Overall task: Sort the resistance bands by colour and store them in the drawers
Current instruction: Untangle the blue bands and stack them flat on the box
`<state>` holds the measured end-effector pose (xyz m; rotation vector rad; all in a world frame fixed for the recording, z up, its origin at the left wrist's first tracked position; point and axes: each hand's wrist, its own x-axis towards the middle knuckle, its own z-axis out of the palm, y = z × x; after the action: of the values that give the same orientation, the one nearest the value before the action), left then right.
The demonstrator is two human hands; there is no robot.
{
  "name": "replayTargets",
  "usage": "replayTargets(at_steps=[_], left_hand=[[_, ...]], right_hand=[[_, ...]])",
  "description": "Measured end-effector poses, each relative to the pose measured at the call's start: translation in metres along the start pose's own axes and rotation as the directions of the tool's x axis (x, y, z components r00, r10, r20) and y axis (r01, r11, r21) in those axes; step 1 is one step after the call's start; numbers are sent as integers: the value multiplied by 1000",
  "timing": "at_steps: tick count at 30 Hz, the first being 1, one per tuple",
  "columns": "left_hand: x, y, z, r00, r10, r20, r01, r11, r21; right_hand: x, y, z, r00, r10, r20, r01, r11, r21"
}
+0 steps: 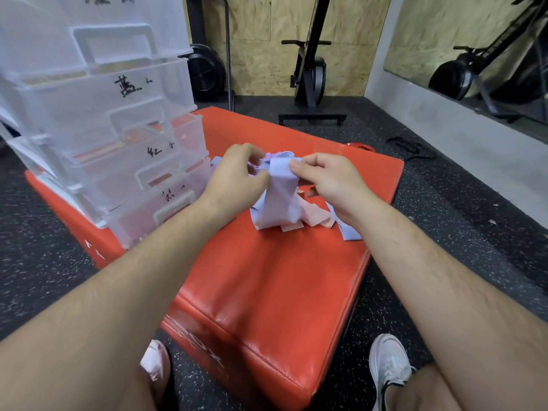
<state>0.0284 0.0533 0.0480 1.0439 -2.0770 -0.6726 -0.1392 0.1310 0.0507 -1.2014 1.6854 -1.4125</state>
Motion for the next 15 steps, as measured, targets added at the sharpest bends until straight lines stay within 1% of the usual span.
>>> replayTargets(at_steps=[2,3,4,6,9,10,12,15], left_hand=[[-7,13,-2,992,45,120,-12,964,-265],[-8,16,-4,983,57,175,6,939,-343],[-9,17,-5,978,68,197,15,920,-392],[-9,16,-7,983,84,165,-6,906,-424],[-9,14,-3,991,124,43,-105,945,-311],[-9,14,-3,993,114,11,-105,946,-307],[-9,16,-5,996,83,-17,-83,927,-365],[-9,20,-11,997,65,-35,-74,915,-396]], right_hand=[[0,-7,0,1000,-6,0,6,996,88],[-1,-11,0,1000,-5,-1,5,990,142],[-2,-15,0,1000,-2,4,2,980,197],[-4,-20,0,1000,5,28,-13,960,278],[-7,-23,0,998,-1,69,-22,947,322],[-9,-23,0,997,-12,72,-11,950,311],[-10,-24,1,998,-47,44,34,964,263],[-13,-26,1,986,-165,36,154,968,200]])
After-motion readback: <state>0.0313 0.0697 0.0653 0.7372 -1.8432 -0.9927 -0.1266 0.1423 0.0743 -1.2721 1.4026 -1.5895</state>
